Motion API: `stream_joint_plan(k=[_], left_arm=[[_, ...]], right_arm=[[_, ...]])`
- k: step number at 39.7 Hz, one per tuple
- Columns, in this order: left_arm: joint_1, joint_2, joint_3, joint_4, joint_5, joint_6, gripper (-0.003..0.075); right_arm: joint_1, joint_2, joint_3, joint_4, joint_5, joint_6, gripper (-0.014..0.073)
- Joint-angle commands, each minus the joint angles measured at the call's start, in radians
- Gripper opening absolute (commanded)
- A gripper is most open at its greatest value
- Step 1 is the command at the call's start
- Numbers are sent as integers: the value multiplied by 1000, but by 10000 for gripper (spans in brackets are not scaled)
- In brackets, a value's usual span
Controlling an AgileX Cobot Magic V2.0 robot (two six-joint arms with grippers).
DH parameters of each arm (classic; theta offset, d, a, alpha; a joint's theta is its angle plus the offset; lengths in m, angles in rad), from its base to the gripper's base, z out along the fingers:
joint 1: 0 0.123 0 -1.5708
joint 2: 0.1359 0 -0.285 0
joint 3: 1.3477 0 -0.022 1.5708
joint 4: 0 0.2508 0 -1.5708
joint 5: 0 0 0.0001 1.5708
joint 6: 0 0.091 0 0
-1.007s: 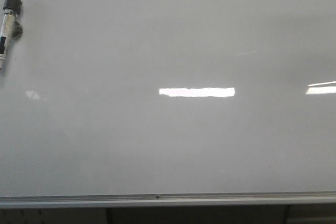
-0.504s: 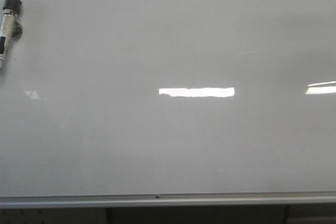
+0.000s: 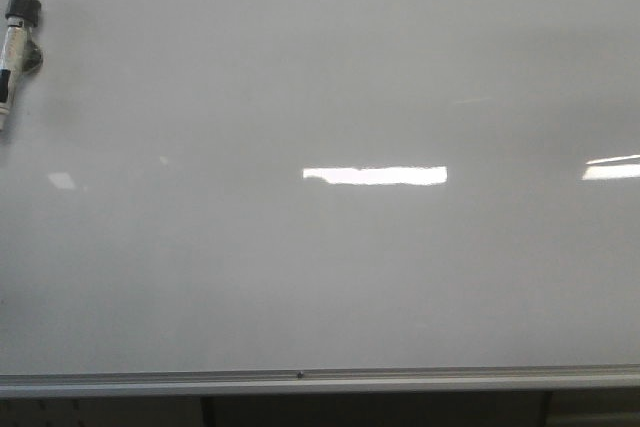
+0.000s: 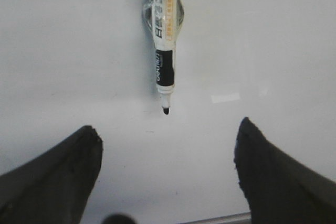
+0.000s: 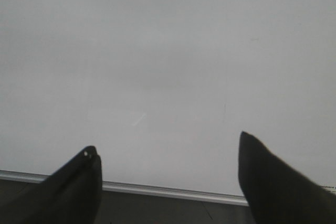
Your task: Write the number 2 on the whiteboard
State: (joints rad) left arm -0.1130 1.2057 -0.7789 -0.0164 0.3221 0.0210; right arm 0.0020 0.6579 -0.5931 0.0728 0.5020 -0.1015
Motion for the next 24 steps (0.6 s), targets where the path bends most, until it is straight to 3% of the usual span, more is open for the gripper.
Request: stream_joint_plan(k=[1,24], left_arm=[[1,35,-56,-12,-106,-14,513],[1,281,-172,-12,-225,-14,511]], right_arm=[[-5,4,-34,-9,-64,0,561],[-5,4,-34,-9,-64,0,561]])
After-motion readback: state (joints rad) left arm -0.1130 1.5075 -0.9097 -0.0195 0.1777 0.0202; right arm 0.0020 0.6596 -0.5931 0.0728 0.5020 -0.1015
